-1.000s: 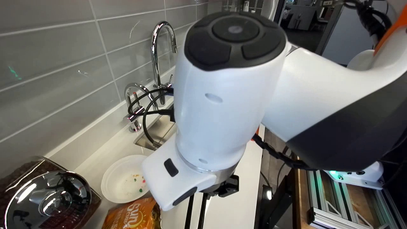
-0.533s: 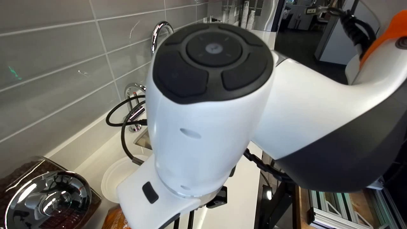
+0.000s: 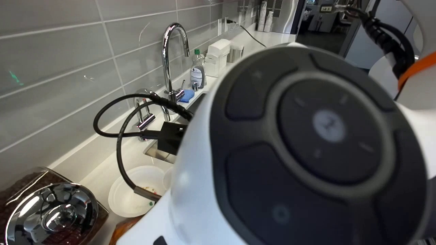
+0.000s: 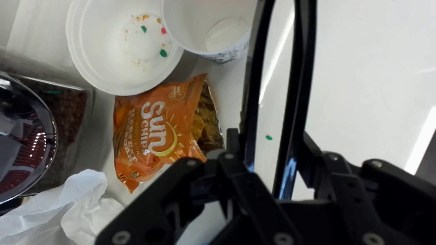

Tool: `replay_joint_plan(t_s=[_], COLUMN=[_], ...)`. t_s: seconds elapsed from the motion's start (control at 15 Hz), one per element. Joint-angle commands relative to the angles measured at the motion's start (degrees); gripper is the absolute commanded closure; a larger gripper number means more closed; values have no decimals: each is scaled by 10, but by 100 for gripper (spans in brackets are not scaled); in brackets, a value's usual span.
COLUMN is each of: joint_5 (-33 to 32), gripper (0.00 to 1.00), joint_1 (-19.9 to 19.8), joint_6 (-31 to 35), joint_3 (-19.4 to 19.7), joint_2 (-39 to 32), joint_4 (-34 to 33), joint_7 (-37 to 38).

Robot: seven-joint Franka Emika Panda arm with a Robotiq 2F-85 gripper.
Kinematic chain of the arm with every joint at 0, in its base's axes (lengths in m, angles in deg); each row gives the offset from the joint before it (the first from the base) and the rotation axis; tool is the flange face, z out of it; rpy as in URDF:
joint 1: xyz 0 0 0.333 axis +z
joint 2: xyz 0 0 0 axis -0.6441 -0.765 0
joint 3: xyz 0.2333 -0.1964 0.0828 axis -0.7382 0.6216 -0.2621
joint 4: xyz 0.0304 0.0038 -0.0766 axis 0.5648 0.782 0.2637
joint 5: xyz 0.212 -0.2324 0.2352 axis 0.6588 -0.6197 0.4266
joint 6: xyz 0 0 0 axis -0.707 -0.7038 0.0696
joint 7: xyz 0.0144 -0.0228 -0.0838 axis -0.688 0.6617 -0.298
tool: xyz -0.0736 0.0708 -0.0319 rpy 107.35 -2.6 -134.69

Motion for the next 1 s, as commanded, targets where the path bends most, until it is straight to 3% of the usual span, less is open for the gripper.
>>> replay_joint_plan(t_s=[0.0,0.93], joint_5=[-65,-112], gripper=[83,83], joint_1=[17,42], joint_6=[-41,-105], joint_3=[3,-2], joint_2=[-22,-56], joint_4=[-24,-61], joint_7=[42,49])
